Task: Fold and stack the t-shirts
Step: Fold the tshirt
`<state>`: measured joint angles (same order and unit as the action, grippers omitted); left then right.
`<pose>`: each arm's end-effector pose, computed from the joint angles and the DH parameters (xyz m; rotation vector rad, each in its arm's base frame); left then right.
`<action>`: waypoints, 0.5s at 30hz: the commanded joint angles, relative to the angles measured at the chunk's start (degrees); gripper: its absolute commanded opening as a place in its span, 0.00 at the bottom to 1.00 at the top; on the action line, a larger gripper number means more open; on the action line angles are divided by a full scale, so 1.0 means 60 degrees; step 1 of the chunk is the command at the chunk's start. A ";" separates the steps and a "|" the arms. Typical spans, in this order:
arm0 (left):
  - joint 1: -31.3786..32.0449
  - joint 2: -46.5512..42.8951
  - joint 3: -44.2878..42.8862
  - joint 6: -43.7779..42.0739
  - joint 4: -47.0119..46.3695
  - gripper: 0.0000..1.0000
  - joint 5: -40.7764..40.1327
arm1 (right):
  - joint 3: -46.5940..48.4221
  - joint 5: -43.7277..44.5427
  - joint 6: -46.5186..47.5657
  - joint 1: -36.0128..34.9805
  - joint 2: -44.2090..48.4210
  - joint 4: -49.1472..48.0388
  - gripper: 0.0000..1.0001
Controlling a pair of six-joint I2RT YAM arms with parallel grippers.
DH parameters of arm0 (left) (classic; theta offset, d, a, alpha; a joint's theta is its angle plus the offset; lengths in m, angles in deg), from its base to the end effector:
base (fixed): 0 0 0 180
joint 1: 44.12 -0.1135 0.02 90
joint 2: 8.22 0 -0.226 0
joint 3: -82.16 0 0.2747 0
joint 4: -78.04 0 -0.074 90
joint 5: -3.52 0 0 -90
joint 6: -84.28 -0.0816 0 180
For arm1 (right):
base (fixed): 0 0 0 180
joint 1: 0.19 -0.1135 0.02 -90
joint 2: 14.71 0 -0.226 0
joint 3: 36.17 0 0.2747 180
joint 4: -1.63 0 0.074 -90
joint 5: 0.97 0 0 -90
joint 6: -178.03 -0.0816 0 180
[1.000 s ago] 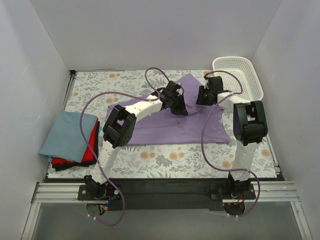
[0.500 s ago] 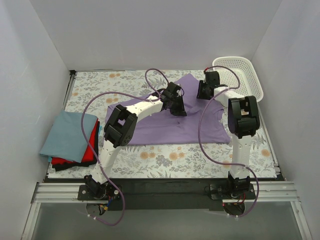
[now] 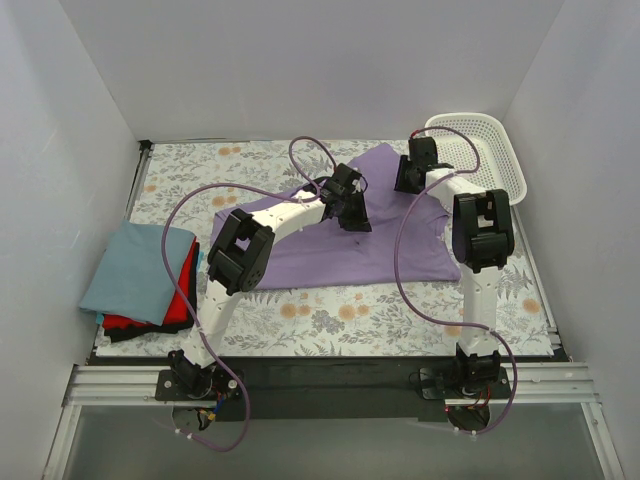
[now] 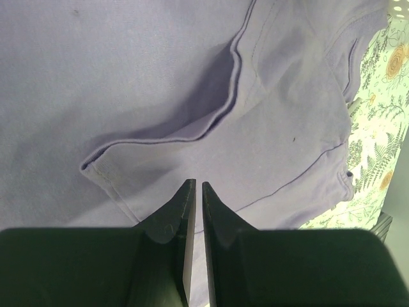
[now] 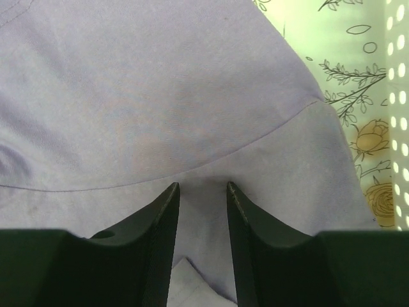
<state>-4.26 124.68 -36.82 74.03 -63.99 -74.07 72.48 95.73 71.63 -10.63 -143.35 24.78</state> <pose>0.3997 -0.3566 0.0920 -0.8621 2.6860 -0.9957 0.5253 0.0871 0.0901 0.1793 2.3126 0.1012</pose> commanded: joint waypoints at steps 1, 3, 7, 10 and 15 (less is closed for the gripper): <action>-0.0051 -0.0163 -0.0202 -0.0005 0.0083 0.07 -0.0192 | 0.0270 0.0626 -0.0064 0.0172 -0.0298 0.0194 0.44; -0.0065 -0.0134 -0.0187 0.0025 0.0083 0.07 -0.0163 | 0.0342 0.0583 -0.0107 0.0216 -0.0342 0.0180 0.46; -0.0066 -0.0075 -0.0158 0.0054 0.0083 0.07 -0.0134 | 0.0372 0.0568 -0.0152 0.0274 -0.0372 0.0077 0.48; -0.0066 -0.0060 -0.0143 0.0054 0.0083 0.07 -0.0134 | 0.0372 0.0321 -0.0094 0.0333 -0.0372 -0.0098 0.51; -0.0080 0.0056 -0.0158 0.0054 0.0112 0.07 -0.0061 | 0.0839 -0.1025 0.0447 0.0362 -0.0663 -0.0495 0.64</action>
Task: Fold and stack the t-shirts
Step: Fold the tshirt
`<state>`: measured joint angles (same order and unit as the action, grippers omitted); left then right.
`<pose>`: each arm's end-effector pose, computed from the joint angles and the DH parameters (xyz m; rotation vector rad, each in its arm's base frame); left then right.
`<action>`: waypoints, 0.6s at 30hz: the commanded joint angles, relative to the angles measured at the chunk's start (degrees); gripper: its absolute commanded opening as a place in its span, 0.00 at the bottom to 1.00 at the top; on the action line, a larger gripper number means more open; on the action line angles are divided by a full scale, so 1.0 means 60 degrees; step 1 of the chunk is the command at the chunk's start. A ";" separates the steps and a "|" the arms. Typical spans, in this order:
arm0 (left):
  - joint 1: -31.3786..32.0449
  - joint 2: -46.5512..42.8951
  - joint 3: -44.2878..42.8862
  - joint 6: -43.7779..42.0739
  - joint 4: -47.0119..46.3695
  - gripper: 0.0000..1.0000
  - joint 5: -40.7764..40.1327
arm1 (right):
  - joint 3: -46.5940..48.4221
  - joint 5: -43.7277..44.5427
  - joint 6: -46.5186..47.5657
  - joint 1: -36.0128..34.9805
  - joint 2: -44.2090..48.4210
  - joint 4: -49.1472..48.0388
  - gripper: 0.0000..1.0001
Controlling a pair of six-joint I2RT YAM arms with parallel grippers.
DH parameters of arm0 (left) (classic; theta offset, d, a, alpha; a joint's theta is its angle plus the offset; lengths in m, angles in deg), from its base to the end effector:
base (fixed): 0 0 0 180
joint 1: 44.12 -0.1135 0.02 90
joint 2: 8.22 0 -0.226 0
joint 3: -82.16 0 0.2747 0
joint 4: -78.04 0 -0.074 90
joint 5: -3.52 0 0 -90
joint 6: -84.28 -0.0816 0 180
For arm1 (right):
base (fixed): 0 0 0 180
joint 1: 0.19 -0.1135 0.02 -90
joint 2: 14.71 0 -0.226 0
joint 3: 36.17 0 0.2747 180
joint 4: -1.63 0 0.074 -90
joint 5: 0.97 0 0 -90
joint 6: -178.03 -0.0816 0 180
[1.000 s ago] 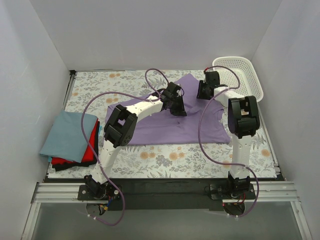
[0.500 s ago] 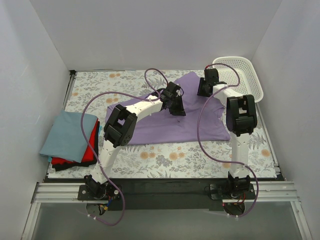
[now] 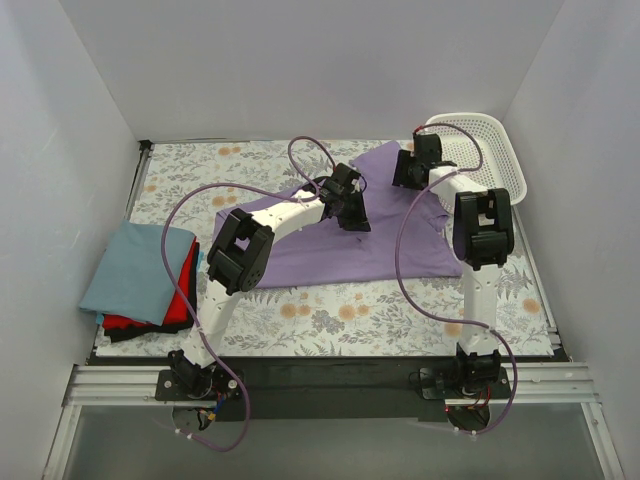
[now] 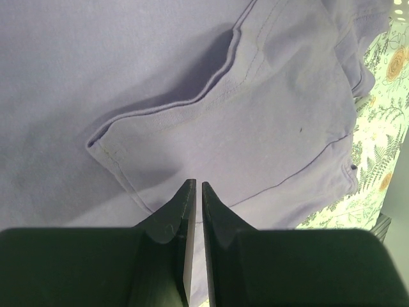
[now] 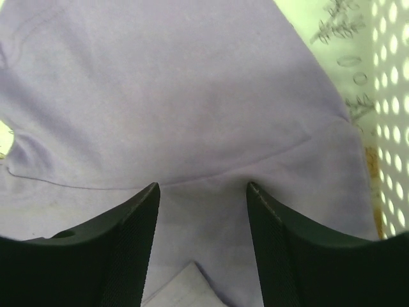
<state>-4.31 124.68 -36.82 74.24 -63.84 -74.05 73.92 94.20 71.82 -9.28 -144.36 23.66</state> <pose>0.3997 -0.3560 0.0918 -0.8695 2.6872 -0.9939 0.5336 0.0779 0.0925 0.1891 2.2885 0.1249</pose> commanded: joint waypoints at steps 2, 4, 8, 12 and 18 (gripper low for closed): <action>-0.0088 0.0071 -0.0143 0.0017 0.0087 0.07 -0.0049 | 0.0732 -0.1122 0.0474 0.0166 -0.0570 -0.0308 0.65; -0.0102 0.0071 -0.0114 0.0018 0.0087 0.07 -0.0050 | 0.0718 -0.1329 0.0475 0.0180 -0.0527 -0.0323 0.67; -0.0117 0.0071 -0.0128 -0.0041 0.0072 0.07 -0.0078 | 0.0397 -0.1389 0.0548 0.0181 0.0042 -0.0411 0.71; -0.0219 -0.0103 -0.0114 -0.0173 -0.0030 0.07 -0.0064 | 0.0031 -0.1214 0.0855 0.0181 0.0776 -0.0470 0.74; -0.0629 -0.0937 0.0076 -0.0364 -0.0382 0.12 -0.0137 | -0.1153 -0.1213 0.0797 0.0181 0.2386 -0.0528 0.76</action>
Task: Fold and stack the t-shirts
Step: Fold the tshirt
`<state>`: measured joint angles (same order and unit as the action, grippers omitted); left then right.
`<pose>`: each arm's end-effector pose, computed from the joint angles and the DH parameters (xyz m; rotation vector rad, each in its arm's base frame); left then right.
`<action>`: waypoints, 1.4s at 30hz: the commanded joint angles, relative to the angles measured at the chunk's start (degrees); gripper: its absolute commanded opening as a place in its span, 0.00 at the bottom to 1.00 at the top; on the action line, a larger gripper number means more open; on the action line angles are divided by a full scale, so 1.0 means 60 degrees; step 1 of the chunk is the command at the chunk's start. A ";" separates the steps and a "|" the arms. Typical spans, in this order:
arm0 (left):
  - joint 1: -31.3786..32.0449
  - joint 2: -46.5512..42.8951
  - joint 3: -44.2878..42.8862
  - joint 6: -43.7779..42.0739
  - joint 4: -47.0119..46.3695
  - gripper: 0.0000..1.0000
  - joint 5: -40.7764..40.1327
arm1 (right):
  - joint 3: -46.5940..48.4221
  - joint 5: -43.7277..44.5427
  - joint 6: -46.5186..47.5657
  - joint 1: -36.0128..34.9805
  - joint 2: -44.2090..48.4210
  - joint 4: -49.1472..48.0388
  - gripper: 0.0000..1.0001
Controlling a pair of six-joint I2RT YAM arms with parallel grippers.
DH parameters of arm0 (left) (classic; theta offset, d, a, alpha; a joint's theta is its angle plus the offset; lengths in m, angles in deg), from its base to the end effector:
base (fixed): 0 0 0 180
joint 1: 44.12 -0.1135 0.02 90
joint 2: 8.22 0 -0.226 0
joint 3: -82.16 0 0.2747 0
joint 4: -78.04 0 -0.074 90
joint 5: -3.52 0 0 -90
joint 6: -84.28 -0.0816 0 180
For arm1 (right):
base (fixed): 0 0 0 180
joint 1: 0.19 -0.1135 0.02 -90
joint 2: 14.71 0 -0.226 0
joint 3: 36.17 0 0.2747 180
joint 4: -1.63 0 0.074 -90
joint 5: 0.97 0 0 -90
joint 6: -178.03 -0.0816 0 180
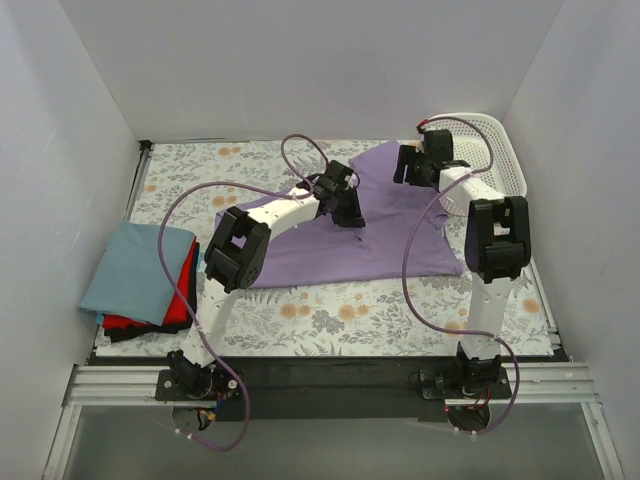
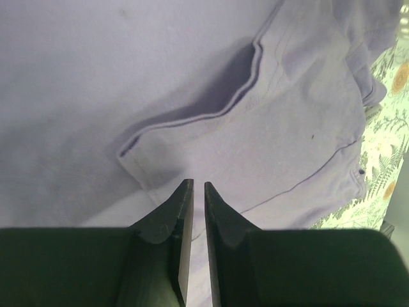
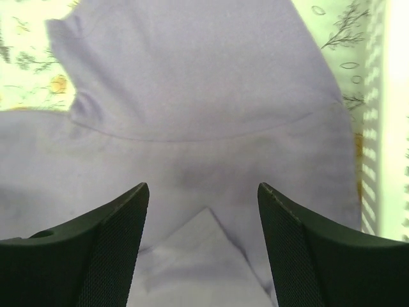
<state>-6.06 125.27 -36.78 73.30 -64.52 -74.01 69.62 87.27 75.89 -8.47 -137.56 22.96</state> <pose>0.4112 -0.3443 0.0874 -0.8838 2.6684 -0.9854 0.5213 0.0784 0.1262 0.0591 2.2495 0.2269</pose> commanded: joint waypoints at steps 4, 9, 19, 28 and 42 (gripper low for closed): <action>-0.0747 -0.2803 0.1209 0.0202 -0.0109 0.16 -0.1078 | -0.2204 -0.0145 -0.0815 0.0046 0.3080 -0.0382 0.76; -0.1231 -0.5032 0.4030 0.0905 0.1076 0.16 -0.2676 | -0.5034 -0.0380 -0.1593 -0.0071 0.5251 -0.0294 0.73; -0.2754 -0.7746 0.8518 0.1463 0.0963 0.11 -0.3045 | -0.8438 0.0981 -0.1961 -0.0071 0.7380 -0.0265 0.65; -0.3135 -0.6971 0.9136 0.2238 0.0844 0.11 -0.3909 | -0.8874 0.1201 -0.2077 -0.0071 0.6427 -0.0251 0.61; -0.3473 -0.8388 1.0732 0.3645 0.2220 0.14 -0.4363 | -1.0751 0.0734 -0.2985 -0.0086 0.8329 0.1548 0.67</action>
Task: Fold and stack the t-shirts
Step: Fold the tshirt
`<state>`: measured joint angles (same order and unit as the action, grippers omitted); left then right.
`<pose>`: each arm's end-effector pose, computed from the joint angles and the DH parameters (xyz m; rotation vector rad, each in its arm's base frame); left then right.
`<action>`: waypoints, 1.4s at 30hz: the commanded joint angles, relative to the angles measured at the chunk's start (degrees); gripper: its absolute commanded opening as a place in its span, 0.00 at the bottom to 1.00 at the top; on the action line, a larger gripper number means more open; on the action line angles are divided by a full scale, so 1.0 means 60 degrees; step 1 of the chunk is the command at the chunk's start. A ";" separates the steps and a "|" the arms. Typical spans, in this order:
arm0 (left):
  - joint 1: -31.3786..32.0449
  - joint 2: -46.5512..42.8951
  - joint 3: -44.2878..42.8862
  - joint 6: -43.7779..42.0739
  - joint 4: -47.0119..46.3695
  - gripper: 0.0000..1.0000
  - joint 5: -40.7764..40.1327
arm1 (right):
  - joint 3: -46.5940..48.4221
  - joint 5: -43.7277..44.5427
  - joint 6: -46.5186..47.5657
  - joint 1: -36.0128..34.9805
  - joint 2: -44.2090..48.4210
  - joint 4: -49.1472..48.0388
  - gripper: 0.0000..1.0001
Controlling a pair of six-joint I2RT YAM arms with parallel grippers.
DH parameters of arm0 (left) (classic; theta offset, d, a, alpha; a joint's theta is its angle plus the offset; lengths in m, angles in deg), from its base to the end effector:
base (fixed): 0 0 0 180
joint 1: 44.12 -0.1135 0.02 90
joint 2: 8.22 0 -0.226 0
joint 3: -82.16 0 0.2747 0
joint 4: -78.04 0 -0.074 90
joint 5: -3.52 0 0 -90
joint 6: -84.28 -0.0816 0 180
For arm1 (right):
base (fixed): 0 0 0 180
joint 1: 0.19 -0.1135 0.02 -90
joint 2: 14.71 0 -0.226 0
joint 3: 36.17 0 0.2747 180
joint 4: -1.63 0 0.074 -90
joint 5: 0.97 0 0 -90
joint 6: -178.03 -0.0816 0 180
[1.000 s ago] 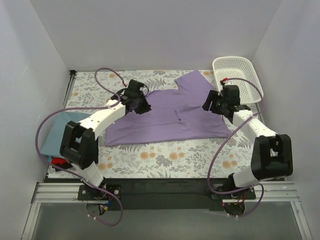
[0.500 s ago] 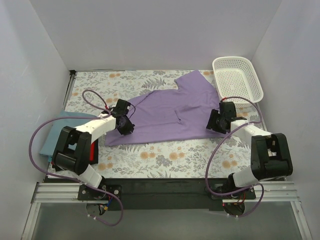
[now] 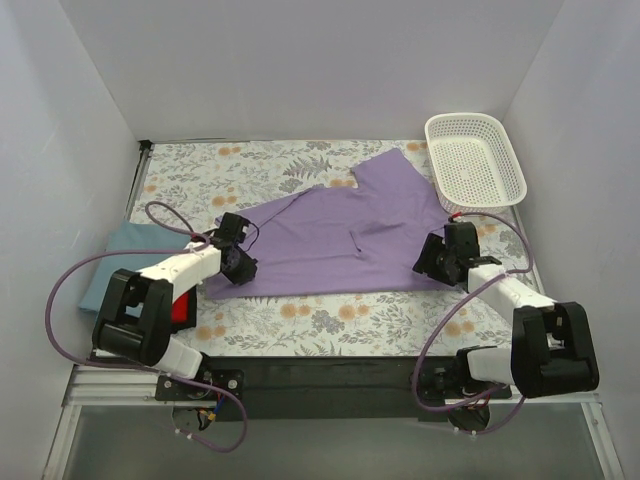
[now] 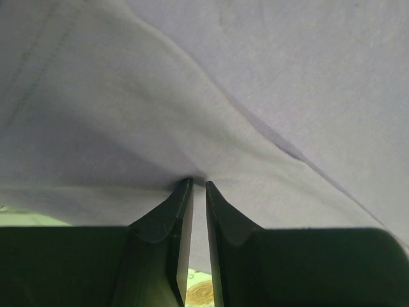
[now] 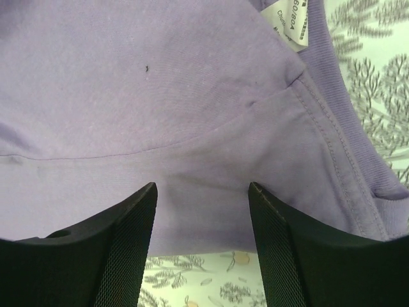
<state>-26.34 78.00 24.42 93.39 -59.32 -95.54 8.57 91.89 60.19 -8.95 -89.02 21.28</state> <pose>0.2863 -0.0783 0.0618 -1.8672 2.1164 -0.2828 0.2965 0.0416 0.0778 0.4270 2.4038 0.2271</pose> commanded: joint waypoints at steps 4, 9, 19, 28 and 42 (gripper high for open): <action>-0.0092 -0.1460 0.1235 0.0721 0.1909 0.13 -0.0542 | -0.1103 -0.0386 -0.0736 0.0009 0.1452 0.2679 0.68; -0.0092 -0.3352 0.2057 0.0988 0.2672 0.12 0.0059 | -0.1882 -0.1120 -0.1337 0.0009 0.4719 0.4423 0.70; -0.0078 -0.1993 -0.1794 -0.2528 0.1604 0.08 0.1771 | 0.3594 -0.0915 0.0944 0.0009 0.1094 0.3004 0.57; 0.0054 -0.1098 -0.1913 -0.4037 0.1164 0.07 0.2915 | 0.6174 -0.1487 0.2617 0.0009 -0.2890 0.2989 0.38; 0.0054 -0.0980 -0.1151 -0.4199 0.0519 0.07 0.3663 | 0.6395 -0.1603 0.3379 -0.0021 -0.4549 0.2872 0.40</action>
<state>-26.27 72.91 16.86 69.44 -54.36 -75.49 44.59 81.81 78.40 -8.95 -115.92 39.64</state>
